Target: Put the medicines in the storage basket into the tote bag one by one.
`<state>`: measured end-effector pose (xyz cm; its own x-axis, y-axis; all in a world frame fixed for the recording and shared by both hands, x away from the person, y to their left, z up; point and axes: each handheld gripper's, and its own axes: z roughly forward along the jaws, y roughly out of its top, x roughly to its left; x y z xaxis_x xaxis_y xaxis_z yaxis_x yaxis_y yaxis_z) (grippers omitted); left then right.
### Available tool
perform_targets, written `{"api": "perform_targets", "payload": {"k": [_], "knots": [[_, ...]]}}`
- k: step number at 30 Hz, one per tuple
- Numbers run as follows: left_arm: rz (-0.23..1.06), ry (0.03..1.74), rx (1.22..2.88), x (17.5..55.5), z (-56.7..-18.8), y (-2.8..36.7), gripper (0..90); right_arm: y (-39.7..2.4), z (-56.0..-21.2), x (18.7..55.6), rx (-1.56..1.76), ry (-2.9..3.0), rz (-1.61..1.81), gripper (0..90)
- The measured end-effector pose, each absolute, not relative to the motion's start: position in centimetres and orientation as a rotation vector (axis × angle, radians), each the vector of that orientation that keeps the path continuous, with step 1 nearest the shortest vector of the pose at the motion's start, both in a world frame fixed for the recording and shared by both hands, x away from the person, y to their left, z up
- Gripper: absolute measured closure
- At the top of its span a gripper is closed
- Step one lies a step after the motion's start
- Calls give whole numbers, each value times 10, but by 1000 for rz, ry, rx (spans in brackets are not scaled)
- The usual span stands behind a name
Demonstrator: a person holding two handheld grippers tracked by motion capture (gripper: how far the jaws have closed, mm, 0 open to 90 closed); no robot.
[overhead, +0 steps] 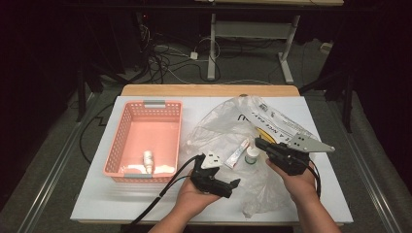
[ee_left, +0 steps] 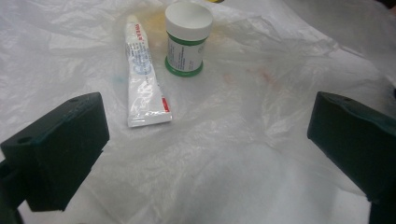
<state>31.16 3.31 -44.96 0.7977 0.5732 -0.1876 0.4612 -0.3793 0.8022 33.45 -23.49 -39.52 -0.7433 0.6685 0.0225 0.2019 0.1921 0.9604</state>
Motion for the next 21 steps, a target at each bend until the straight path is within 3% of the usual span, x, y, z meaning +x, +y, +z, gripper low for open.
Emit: {"api": "perform_targets", "payload": {"k": [21], "knots": [[223,839,2002,290,-425,104,0,-233,-396,334,812,2073,1565,900]]}}
